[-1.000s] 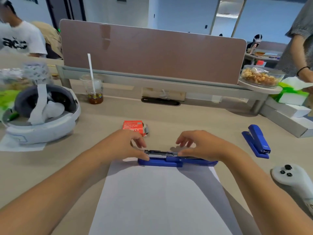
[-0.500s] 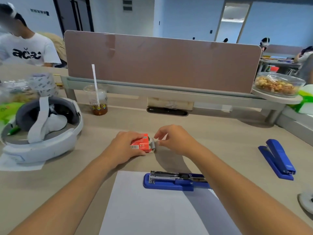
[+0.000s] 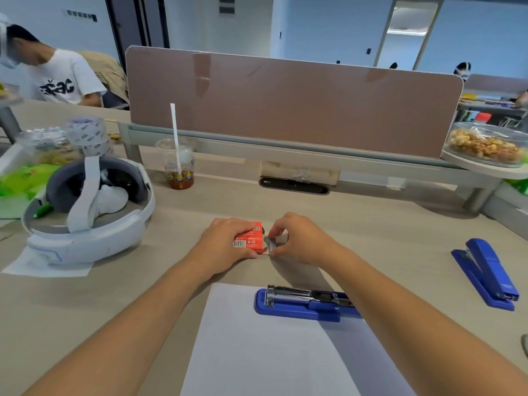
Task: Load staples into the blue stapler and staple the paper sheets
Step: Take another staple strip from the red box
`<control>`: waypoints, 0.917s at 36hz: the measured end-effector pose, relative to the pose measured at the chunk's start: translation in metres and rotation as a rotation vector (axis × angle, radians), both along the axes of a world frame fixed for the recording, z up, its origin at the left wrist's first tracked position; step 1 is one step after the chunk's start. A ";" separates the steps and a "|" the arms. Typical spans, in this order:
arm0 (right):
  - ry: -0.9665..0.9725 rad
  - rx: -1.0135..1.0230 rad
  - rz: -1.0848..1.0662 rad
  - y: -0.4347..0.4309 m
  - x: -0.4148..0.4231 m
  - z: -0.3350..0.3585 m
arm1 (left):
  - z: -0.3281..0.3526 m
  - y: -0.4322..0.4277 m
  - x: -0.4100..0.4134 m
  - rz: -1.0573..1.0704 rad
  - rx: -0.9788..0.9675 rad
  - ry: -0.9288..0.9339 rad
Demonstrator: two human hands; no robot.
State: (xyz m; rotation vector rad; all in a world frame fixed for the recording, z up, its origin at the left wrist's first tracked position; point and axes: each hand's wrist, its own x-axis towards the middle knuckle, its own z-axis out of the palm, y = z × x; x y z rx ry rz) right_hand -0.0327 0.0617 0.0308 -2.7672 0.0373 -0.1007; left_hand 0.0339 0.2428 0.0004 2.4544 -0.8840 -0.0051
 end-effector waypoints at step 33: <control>-0.389 0.059 0.087 0.002 -0.106 0.022 | 0.054 -0.007 -0.082 0.036 -0.449 0.649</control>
